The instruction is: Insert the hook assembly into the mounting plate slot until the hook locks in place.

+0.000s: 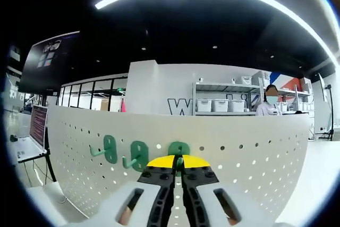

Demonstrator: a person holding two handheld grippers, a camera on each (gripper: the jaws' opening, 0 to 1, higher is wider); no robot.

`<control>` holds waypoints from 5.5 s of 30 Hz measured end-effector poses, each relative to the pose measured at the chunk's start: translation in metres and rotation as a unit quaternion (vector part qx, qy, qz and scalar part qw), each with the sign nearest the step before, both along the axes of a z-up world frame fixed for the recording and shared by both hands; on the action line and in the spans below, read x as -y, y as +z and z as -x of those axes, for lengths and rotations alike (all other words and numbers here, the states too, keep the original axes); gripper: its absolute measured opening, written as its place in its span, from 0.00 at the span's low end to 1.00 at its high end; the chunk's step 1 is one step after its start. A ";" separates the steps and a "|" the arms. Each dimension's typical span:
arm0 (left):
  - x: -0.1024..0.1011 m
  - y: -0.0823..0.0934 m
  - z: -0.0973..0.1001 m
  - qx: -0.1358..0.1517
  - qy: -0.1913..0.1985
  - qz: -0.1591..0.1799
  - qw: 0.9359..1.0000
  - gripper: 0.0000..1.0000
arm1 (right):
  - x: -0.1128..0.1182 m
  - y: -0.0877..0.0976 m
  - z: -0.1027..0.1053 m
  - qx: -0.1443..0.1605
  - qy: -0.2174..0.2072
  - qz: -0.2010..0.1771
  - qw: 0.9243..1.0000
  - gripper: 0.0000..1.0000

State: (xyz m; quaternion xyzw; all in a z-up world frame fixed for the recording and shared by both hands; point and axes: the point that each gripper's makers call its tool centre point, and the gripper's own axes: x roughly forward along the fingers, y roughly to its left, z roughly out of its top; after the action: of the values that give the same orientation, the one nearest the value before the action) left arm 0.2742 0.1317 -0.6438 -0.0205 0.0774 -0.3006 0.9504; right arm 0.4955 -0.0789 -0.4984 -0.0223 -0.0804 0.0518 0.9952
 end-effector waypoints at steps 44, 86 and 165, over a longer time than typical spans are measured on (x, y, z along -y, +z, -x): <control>0.004 -0.001 0.001 -0.002 -0.007 -0.002 1.000 0.69 | -0.006 -0.039 0.025 -0.059 0.126 0.005 0.990 0.36; -0.001 0.005 0.000 0.003 -0.004 -0.003 1.000 0.69 | -0.010 -0.092 0.147 -0.087 0.268 0.044 0.958 0.45; 0.119 -0.020 -0.036 -0.061 -0.236 -0.165 0.956 0.63 | 0.013 -0.111 0.222 -0.076 0.260 0.015 0.963 0.50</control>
State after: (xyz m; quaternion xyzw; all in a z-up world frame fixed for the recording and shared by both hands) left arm 0.3106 0.0128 -0.6635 0.1369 0.1866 -0.4971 0.8363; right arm 0.2737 -0.0920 -0.6093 -0.0113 -0.0071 0.3115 0.9502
